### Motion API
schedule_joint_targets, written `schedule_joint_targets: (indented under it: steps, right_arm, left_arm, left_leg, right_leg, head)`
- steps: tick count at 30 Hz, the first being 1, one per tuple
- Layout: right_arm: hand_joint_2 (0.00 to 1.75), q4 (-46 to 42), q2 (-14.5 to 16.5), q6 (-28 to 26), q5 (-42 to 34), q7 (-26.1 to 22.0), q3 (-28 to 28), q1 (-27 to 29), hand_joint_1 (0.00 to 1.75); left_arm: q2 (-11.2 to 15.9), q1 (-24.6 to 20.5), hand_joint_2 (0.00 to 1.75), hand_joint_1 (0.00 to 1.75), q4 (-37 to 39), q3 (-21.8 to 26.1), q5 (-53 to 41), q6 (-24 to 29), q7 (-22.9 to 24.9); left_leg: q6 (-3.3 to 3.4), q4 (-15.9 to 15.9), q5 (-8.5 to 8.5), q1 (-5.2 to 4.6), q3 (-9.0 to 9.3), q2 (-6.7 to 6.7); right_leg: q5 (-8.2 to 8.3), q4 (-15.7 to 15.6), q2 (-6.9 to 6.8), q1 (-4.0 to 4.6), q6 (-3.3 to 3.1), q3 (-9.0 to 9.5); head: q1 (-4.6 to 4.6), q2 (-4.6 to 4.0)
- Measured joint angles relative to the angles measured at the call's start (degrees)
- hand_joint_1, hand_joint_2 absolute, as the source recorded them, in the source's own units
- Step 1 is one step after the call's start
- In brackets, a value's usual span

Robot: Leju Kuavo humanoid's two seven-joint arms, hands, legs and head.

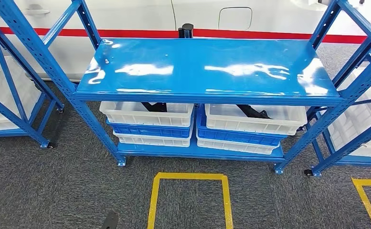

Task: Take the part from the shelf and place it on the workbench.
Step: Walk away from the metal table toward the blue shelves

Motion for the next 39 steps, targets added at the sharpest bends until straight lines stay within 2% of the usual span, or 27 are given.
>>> schedule_joint_targets:
  steps: [17, 39]
  right_arm:
    - [1.75, -0.1, 0.1, -0.8, -1.7, -0.8, -1.0, 0.1, 0.00]
    - [1.75, -7.6, -0.4, 17.5, -19.4, -0.8, 0.6, 11.3, 0.00]
  left_arm:
    - [0.3, 0.7, 1.75, 0.00, 0.0, 0.7, 1.5, -2.1, 0.4]
    - [2.2, 15.0, 1.75, 0.00, -4.0, 14.9, 0.6, -25.9, 7.5]
  left_leg:
    - [-0.02, 0.2, -0.03, -0.55, -0.09, -0.01]
    - [-0.03, 0.1, -0.41, -0.60, -0.08, 0.01]
  right_leg:
    - [0.02, 0.0, -0.02, -0.50, 0.04, 0.04]
    - [-0.15, -0.1, -0.01, -0.52, -0.05, -0.40]
  head:
    - [0.02, 0.00]
    - [0.02, 0.00]
